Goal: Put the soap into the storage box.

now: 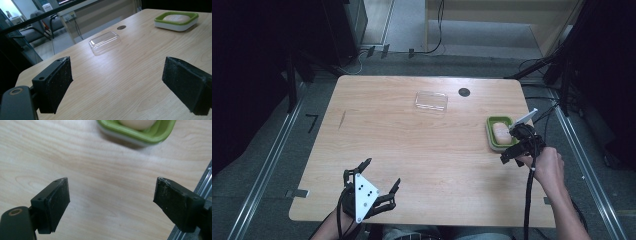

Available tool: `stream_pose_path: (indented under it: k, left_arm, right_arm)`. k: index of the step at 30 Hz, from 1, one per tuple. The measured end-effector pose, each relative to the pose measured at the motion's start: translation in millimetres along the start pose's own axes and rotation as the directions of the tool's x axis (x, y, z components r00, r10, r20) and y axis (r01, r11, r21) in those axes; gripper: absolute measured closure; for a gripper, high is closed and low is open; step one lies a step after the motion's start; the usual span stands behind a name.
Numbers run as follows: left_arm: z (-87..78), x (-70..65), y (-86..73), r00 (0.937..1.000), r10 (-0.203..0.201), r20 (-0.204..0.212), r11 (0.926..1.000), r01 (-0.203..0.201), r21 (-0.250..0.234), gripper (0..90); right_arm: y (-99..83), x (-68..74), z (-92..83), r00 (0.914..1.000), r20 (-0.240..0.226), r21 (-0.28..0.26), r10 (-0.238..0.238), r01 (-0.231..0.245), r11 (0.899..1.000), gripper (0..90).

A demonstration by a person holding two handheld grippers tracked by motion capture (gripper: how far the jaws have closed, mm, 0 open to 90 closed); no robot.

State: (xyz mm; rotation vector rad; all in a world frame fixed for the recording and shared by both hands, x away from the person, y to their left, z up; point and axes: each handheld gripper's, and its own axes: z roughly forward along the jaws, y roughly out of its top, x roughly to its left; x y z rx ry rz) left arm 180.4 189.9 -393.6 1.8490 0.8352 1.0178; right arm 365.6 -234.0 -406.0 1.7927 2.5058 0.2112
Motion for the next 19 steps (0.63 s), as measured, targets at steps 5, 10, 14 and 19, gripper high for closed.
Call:
stream_pose_path:
  k: [5, 10, 14, 19]
  left_arm:
    - [0.2, -0.1, 0.0, 1.0000, -0.002, 0.000, 1.0000, 0.002, 0.001, 9.9]
    - [0.2, 0.0, 0.2, 1.0000, 0.001, 0.000, 1.0000, -0.001, 0.001, 9.9]
    - [0.3, -0.2, 0.3, 1.0000, 0.001, 0.001, 1.0000, -0.001, -0.003, 9.9]
    - [0.5, 0.2, 0.1, 1.0000, -0.006, -0.002, 1.0000, 0.006, -0.004, 9.9]
  right_arm:
    - [-16.3, 5.6, 7.8, 0.9999, 0.000, 0.031, -0.013, 0.013, 0.999, 13.6]
    - [-35.7, 13.3, 22.8, 0.9993, -0.005, 0.068, -0.038, 0.038, 0.997, 13.6]
    - [-44.0, 15.8, 31.4, 0.9983, 0.003, 0.092, -0.058, 0.057, 0.994, 13.6]
    - [-47.8, 23.5, 32.6, 0.9943, 0.030, 0.126, -0.103, 0.098, 0.987, 14.2]
